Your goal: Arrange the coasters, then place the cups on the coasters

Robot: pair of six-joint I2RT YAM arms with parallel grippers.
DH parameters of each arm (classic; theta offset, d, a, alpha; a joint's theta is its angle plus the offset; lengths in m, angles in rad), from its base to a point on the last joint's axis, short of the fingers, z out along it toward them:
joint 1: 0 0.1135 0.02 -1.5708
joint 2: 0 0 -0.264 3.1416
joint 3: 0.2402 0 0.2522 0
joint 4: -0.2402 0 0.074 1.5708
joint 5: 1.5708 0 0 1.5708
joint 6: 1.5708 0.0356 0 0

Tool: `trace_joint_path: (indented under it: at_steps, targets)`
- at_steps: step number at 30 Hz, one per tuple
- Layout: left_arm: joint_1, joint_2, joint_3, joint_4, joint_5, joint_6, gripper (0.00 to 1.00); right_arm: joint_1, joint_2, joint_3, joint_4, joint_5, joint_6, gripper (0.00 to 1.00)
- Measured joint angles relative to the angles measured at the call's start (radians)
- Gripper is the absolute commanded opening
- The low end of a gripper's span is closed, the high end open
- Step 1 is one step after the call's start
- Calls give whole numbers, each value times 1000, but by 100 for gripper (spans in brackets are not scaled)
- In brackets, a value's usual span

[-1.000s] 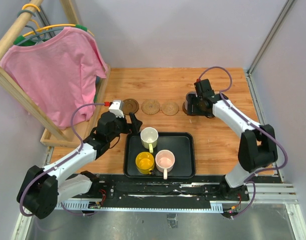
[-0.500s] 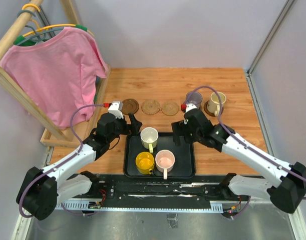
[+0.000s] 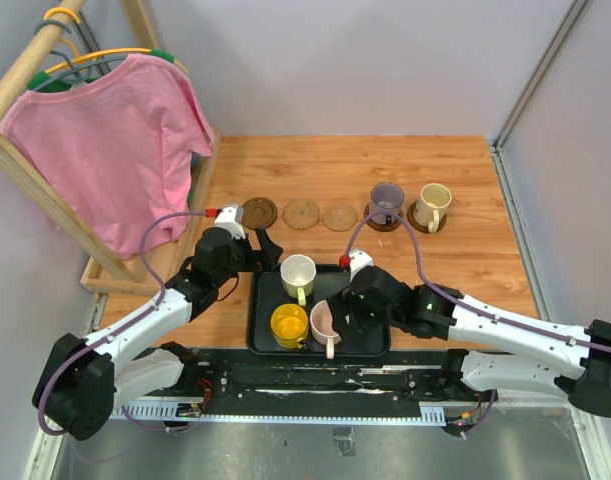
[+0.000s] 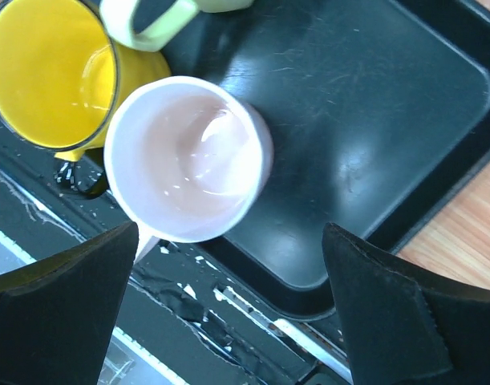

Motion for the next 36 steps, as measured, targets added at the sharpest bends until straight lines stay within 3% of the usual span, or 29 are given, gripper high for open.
trace_joint_path:
  at_steps: [8,23,36]
  targets:
    - [0,-3,-17,-23,-4,-15,100,113,93,6,31,43,39,98]
    - [0,-35,-35,-30,-3,-18,100,204,322,109,-50,172,121,98]
    - [0,-35,-50,-15,-1,-30,100,204,247,46,-152,226,240,99]
